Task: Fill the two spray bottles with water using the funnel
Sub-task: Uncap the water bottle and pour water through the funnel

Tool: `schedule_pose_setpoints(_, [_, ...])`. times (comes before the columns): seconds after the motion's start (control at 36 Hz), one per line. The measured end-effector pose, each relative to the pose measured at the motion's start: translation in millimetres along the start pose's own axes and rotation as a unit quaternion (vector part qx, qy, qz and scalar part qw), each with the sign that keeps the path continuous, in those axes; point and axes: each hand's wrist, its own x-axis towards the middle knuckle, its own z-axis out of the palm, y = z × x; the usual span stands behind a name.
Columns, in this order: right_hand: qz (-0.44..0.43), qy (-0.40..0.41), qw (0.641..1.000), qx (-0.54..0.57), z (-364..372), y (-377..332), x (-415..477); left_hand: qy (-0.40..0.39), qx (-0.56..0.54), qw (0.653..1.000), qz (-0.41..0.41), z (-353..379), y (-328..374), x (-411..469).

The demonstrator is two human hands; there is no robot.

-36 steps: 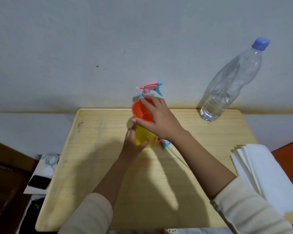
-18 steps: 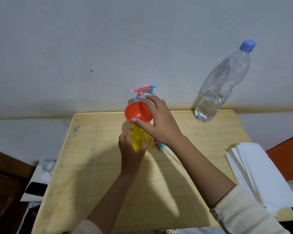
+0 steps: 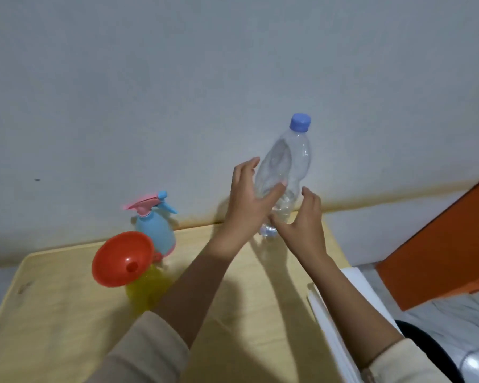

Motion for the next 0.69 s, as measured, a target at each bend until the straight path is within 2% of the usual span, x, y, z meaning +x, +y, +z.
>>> schedule_pose_setpoints(0.14, [0.051,-0.039,0.996,0.061,7.1,15.0,44.0,-0.043,0.038,0.998,-0.02,33.3,1.6,52.1])
schedule_pose_setpoints(0.28, [0.07,-0.086,0.99,0.086,12.2,21.3,59.7,-0.008,0.076,0.997,-0.014,47.6,-9.8,65.8])
schedule_pose_setpoints(0.47, [0.059,-0.046,0.994,0.08,9.0,26.0,46.4,0.0,0.07,0.998,-0.004,42.4,-4.1,46.5])
schedule_pose_setpoints(0.69, [0.083,-0.025,0.992,0.09,-8.2,12.7,-19.3,-0.021,0.042,0.999,-0.019,27.1,15.4,-9.7])
